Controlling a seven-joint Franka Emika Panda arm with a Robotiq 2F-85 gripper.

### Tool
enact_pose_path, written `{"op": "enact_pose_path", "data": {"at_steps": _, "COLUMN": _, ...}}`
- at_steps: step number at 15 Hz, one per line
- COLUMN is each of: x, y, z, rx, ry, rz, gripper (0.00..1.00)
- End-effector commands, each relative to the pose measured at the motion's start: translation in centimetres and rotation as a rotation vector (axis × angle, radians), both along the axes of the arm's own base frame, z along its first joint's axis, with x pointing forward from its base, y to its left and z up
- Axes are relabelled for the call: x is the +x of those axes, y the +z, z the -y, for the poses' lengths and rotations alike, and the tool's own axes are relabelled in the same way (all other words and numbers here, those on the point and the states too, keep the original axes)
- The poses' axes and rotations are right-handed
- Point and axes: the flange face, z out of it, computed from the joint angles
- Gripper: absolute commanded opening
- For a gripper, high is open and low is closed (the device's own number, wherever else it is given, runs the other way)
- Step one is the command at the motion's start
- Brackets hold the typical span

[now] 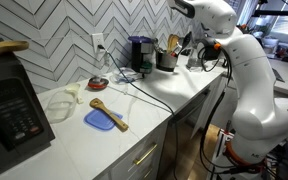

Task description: Put the silver spatula from the top of the coffeemaker in the silver holder

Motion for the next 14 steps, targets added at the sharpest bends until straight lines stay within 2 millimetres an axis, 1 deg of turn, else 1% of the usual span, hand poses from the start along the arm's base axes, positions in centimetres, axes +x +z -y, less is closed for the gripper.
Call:
{"op": "enact_pose_path", "data": {"at_steps": 1, "x": 1.0, "y": -2.4, "z": 0.9, "rx": -0.007, "ry": -0.059, "rz": -0.068, "gripper": 0.01}}
{"op": "enact_pose_path", "data": {"at_steps": 3, "x": 2.2, "y": -3.8, "z": 0.6, "rx": 0.016, "ry": -0.062, "rz": -0.092, "gripper": 0.01}}
{"op": "enact_pose_path", "data": {"at_steps": 6, "x": 4.4, "y": -5.6, "z": -1.0, "rx": 0.055, "ry": -0.040, "rz": -0.137, "gripper": 0.01}}
{"op": "enact_pose_path", "data": {"at_steps": 8, "x": 5.5, "y": -6.3, "z": -2.0, "rx": 0.080, "ry": -0.030, "rz": -0.178, "gripper": 0.01}}
{"op": "enact_pose_path", "data": {"at_steps": 9, "x": 5.6, "y": -6.2, "z": -2.2, "rx": 0.078, "ry": -0.041, "rz": -0.184, "gripper": 0.01}}
{"op": "enact_pose_path", "data": {"at_steps": 11, "x": 4.5, "y": -4.4, "z": -2.2, "rx": 0.042, "ry": -0.052, "rz": -0.145, "gripper": 0.01}}
{"op": "enact_pose_path", "data": {"at_steps": 12, "x": 5.7, "y": -5.9, "z": -2.6, "rx": 0.069, "ry": -0.013, "rz": -0.167, "gripper": 0.02}}
{"op": "enact_pose_path", "data": {"at_steps": 13, "x": 5.4, "y": -5.3, "z": -2.6, "rx": 0.062, "ry": -0.020, "rz": -0.160, "gripper": 0.01}}
{"op": "enact_pose_path", "data": {"at_steps": 14, "x": 5.7, "y": -5.4, "z": -3.0, "rx": 0.050, "ry": 0.004, "rz": -0.175, "gripper": 0.01}}
